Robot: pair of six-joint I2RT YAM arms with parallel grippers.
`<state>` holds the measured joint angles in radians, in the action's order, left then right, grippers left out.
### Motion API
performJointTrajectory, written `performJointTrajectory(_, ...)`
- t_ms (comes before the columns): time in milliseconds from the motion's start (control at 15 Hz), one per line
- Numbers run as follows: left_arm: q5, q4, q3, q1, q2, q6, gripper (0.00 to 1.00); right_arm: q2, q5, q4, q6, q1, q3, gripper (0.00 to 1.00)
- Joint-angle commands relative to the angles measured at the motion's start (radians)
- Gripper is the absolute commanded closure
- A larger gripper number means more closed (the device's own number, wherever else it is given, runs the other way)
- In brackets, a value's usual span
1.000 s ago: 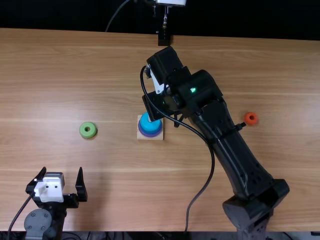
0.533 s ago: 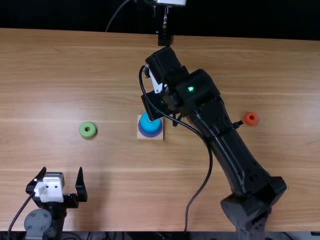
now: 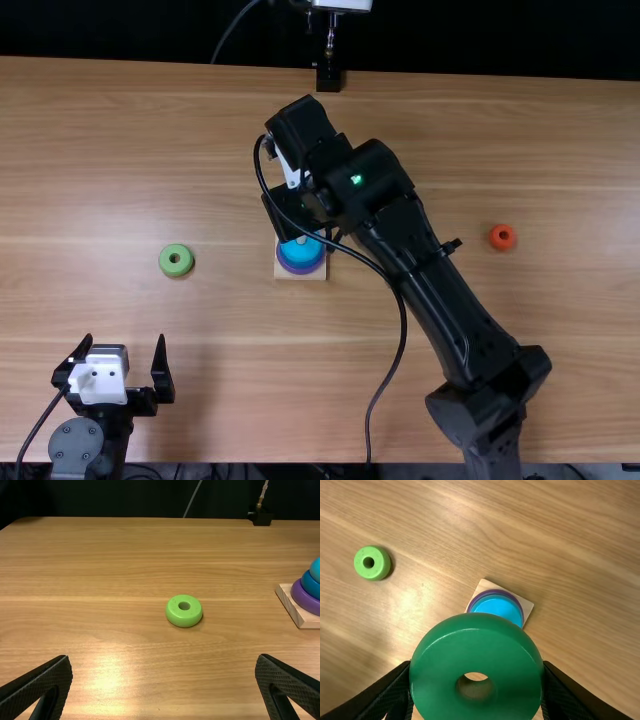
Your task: Build the Hanoi tower: stack the rings onto the peg from bottom to top in this color order: purple, dark blue, light blue, dark green, light green, yellow, orange.
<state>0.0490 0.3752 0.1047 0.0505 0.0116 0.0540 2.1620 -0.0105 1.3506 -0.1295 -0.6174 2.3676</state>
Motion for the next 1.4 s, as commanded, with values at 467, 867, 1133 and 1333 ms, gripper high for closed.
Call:
performJointTrajectory(467, 0.004, 0.079, -0.105, -0.006, -0.012, -0.004, 0.0, 0.013, 0.001, 0.005, 0.001, 0.001, 0.013, 1.0)
performJointTrajectory(867, 0.004, 0.079, -0.105, -0.006, -0.012, -0.004, 0.0, 0.012, 0.003, 0.011, 0.001, 0.004, 0.013, 1.0)
performJointTrajectory(1133, 0.004, 0.079, -0.105, -0.006, -0.012, -0.004, 0.0, 0.012, 0.003, 0.011, 0.004, 0.021, -0.01, 1.0)
performJointTrajectory(1333, 0.004, 0.079, -0.105, -0.006, -0.012, -0.004, 0.0, 0.013, 0.003, 0.011, 0.008, 0.031, -0.018, 1.0)
